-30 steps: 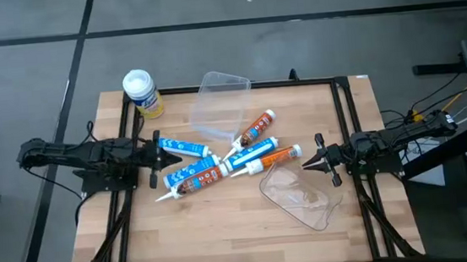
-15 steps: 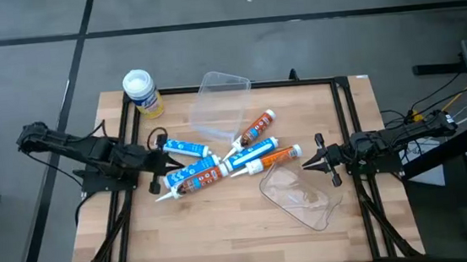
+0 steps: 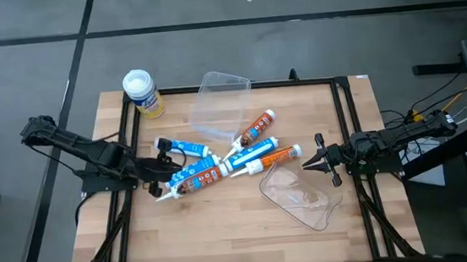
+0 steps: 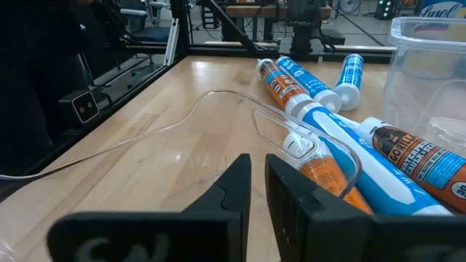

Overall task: Pick & place silicon tubes, Sealant and Lysol wipes
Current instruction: Put the top blue sealant into the transparent bin

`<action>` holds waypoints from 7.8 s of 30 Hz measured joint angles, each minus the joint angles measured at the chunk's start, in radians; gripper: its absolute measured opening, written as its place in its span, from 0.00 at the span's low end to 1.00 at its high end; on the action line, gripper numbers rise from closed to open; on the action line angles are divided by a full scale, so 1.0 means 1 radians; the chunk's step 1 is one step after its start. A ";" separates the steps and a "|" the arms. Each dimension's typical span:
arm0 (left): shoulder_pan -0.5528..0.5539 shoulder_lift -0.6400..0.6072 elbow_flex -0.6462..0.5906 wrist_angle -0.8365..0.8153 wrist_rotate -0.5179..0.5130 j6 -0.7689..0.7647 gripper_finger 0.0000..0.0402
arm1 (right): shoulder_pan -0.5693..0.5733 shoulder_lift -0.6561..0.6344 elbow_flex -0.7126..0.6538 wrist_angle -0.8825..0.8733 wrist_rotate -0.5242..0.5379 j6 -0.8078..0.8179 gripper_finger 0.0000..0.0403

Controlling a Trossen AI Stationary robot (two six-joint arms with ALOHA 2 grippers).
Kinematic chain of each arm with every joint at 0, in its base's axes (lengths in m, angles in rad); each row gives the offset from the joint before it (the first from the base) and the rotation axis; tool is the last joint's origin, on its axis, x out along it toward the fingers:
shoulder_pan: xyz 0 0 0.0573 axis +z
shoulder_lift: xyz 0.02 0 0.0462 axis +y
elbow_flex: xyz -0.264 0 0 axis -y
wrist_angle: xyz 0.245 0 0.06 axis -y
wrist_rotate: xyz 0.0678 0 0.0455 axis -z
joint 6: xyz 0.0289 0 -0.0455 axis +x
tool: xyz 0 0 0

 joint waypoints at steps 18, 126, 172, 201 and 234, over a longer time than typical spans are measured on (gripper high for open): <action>0.031 0.110 0.019 -0.020 -0.120 -0.057 0.55 | 0.000 0.000 0.000 0.000 0.000 -0.001 0.11; 0.579 0.424 -0.139 0.208 0.238 -0.173 0.54 | 0.000 0.000 0.000 0.000 0.000 -0.001 0.11; 0.410 0.164 -0.046 0.184 0.159 -0.193 0.53 | 0.000 0.000 0.000 0.000 0.000 0.000 0.11; 0.389 0.152 0.003 0.832 0.175 -0.260 0.53 | 0.000 0.000 0.000 0.000 0.000 -0.001 0.11; 0.467 0.157 0.004 1.178 0.154 -0.858 0.52 | -0.004 0.000 0.000 0.023 0.127 -0.083 0.11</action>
